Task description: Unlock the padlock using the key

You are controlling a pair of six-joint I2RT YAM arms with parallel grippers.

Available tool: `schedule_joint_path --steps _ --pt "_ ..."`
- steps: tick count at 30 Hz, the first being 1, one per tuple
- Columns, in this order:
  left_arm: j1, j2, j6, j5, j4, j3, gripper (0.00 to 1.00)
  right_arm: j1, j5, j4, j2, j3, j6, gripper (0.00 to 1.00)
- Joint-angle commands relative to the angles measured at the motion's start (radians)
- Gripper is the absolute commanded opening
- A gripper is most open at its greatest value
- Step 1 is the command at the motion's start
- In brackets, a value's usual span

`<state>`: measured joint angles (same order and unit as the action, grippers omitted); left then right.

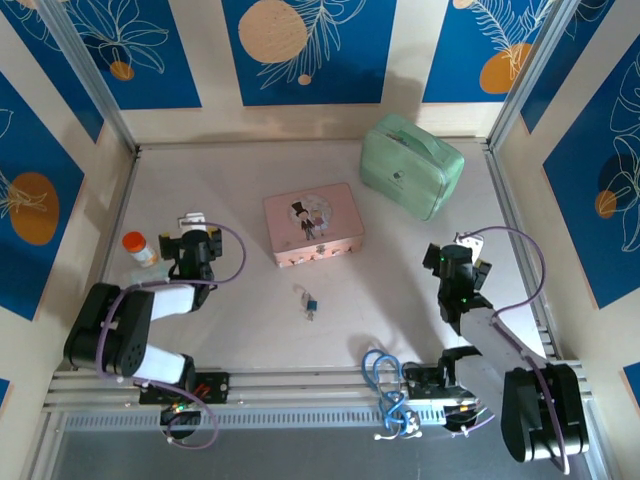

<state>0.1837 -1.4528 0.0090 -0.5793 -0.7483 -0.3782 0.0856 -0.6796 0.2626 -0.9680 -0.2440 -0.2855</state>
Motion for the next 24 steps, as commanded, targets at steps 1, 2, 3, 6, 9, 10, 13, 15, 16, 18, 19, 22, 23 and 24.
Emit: schedule_joint_path --steps 1,2,3,6,9,10,13,15,16,18,19,22,23,24 --pt "-0.024 -0.039 0.013 0.141 -0.138 0.001 0.99 -0.052 0.223 0.335 -0.083 0.025 0.069 0.99" --pt "-0.025 -0.052 0.026 0.184 -0.157 0.003 0.99 -0.059 0.242 0.39 -0.123 0.023 0.078 0.99" --pt "-0.025 -0.071 0.052 0.221 -0.19 0.005 0.99 -0.061 0.273 0.474 -0.182 0.021 0.099 0.99" --pt "-0.058 -0.082 0.026 0.309 -0.158 -0.004 0.99 -0.072 0.377 0.608 -0.331 -0.019 0.121 0.99" --pt "-0.074 -0.111 0.012 0.327 -0.214 0.016 0.99 -0.08 0.475 0.781 -0.551 -0.047 0.14 0.99" --pt "-0.078 -0.112 0.01 0.332 -0.216 0.016 0.99 -0.08 0.489 0.828 -0.586 -0.057 0.144 0.99" --pt "-0.079 -0.116 0.011 0.333 -0.222 0.016 0.99 -0.091 0.551 0.624 -0.572 -0.15 0.149 0.99" --pt "-0.079 -0.115 0.014 0.331 -0.23 0.019 0.99 -0.09 0.55 0.543 -0.546 -0.166 0.154 0.99" --pt "-0.079 -0.117 0.017 0.329 -0.237 0.021 0.99 -0.089 0.547 0.595 -0.56 -0.153 0.154 0.99" --pt "-0.076 -0.116 0.019 0.325 -0.237 0.021 0.99 -0.089 0.548 0.554 -0.549 -0.162 0.154 0.99" --pt "-0.076 -0.118 0.019 0.324 -0.243 0.022 0.99 -0.089 0.547 0.583 -0.558 -0.157 0.154 0.99" --pt "-0.076 -0.116 0.017 0.326 -0.243 0.024 0.99 -0.08 0.532 0.571 -0.554 -0.16 0.164 0.99" --pt "-0.076 -0.115 0.017 0.326 -0.241 0.023 0.99 -0.077 0.531 0.545 -0.55 -0.168 0.168 0.99" --pt "-0.076 -0.116 0.018 0.326 -0.243 0.024 0.99 -0.076 0.531 0.562 -0.553 -0.166 0.169 0.99"
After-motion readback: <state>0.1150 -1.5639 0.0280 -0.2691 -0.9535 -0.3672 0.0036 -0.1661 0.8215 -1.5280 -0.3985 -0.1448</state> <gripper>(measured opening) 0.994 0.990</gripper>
